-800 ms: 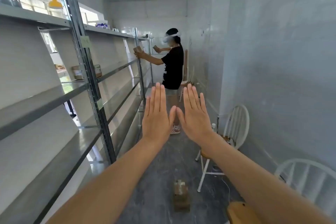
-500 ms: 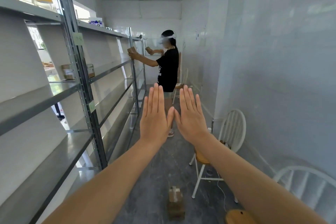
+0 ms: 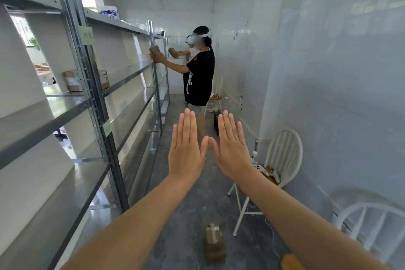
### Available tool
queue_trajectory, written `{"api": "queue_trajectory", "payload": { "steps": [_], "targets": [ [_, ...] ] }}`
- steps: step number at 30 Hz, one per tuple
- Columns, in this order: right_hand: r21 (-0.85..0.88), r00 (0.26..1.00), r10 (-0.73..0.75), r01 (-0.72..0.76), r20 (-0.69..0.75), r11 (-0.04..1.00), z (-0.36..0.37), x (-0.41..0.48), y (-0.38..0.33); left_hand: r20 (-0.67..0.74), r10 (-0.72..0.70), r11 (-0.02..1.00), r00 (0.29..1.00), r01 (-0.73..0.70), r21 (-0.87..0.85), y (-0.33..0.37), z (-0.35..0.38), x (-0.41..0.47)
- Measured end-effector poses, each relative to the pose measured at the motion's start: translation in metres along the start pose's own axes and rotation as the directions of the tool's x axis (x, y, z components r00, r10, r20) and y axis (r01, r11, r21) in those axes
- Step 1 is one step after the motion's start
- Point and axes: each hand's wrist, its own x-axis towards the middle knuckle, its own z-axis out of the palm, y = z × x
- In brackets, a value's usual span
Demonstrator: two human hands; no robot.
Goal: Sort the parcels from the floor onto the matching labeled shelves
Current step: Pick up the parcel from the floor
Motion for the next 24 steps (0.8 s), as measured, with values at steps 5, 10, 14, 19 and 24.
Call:
{"api": "queue_trajectory", "payload": {
  "steps": [5,10,14,19,24],
  "targets": [
    [-0.033,1.0,0.018,-0.017,0.021,0.999,0.014,-0.006,0.004,0.039,0.033,0.999,0.999,-0.031,-0.043,-0.002,0.024,-0.004],
    [-0.078,0.998,0.047,-0.044,0.041,0.996,0.029,-0.016,0.019,0.089,0.079,0.996,0.993,-0.076,-0.038,0.004,0.044,-0.006],
    [-0.021,0.993,0.076,-0.074,0.093,0.997,0.031,-0.015,0.04,0.104,0.068,0.997,0.992,-0.063,-0.052,0.014,0.059,0.0],
    [-0.024,0.998,0.062,-0.062,0.031,0.998,0.034,0.002,0.066,0.069,0.065,0.997,0.995,-0.061,-0.053,0.03,0.076,0.019],
    [-0.038,0.999,0.038,-0.037,0.012,0.999,0.048,0.026,0.093,0.06,0.028,0.998,0.998,-0.024,-0.066,0.046,0.101,0.04]
  ]
}}
